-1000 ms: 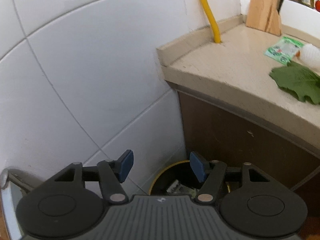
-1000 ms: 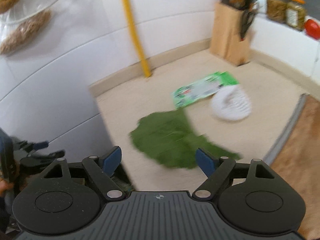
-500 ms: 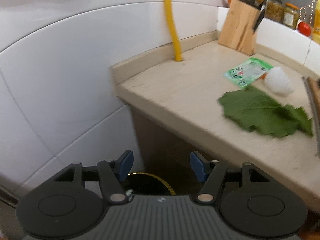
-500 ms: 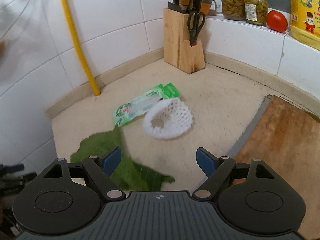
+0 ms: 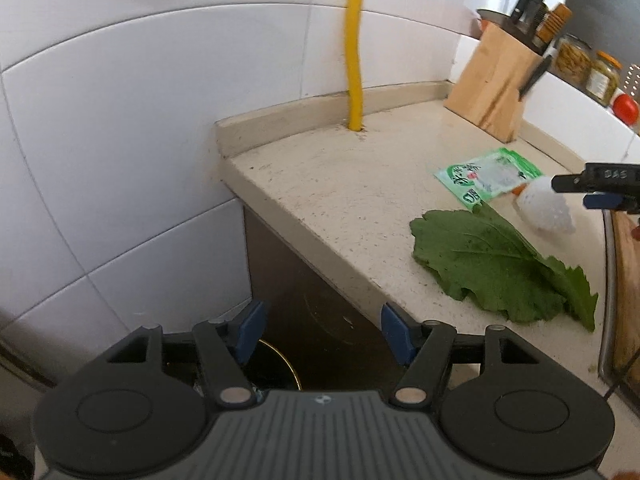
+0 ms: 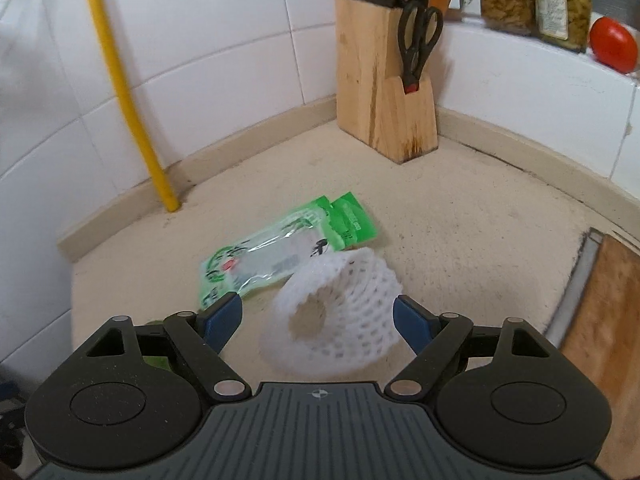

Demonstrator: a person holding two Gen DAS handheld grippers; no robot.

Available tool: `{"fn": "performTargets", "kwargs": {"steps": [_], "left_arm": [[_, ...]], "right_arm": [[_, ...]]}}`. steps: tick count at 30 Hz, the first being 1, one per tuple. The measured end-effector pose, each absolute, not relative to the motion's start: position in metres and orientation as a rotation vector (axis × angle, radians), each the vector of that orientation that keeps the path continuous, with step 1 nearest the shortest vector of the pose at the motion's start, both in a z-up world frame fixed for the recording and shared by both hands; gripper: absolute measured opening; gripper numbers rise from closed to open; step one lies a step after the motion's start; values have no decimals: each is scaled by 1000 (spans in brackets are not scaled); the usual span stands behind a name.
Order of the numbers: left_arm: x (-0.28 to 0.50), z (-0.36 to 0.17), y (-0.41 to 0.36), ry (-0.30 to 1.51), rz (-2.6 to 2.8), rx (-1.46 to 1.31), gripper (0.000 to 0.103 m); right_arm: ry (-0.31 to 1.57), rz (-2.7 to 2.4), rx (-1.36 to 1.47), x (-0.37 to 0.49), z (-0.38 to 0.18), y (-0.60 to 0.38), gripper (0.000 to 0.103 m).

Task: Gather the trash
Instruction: 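Close the right tool on the white foam fruit net, then lower the left tool onto the green plastic packet and grasp it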

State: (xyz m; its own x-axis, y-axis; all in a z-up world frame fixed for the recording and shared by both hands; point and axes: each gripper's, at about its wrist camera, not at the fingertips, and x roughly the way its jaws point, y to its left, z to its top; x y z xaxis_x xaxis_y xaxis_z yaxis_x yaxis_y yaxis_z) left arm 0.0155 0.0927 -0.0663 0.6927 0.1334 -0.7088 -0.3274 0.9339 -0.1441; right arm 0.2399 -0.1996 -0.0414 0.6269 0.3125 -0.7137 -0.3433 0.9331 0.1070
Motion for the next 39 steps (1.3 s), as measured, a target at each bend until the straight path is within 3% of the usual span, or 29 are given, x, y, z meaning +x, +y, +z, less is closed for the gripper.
{"fn": "performTargets", "kwargs": {"steps": [8,14,17,22,24,39], "left_arm": [[13,-64,90,758,290,-296,61],[12,-65,83,770,283,-294,62],[11,-63,80,767,277,-288,62],[10,-61,79,760,267,-287,62],[10,-59,78,756,261,-285,62],[37,-44,58,717,106,-224,63]], "right_arm": [[877,395,-53,261,-67,-188,87],[888,391,-71,263,-75,-186,77],[879,380,-86,260,-74,-187,60],[894,373,-54,260,-70,-199,23],[902,379,-20,258,-67,-205,18],[830,380,51,209,-28,-241,17]]}}
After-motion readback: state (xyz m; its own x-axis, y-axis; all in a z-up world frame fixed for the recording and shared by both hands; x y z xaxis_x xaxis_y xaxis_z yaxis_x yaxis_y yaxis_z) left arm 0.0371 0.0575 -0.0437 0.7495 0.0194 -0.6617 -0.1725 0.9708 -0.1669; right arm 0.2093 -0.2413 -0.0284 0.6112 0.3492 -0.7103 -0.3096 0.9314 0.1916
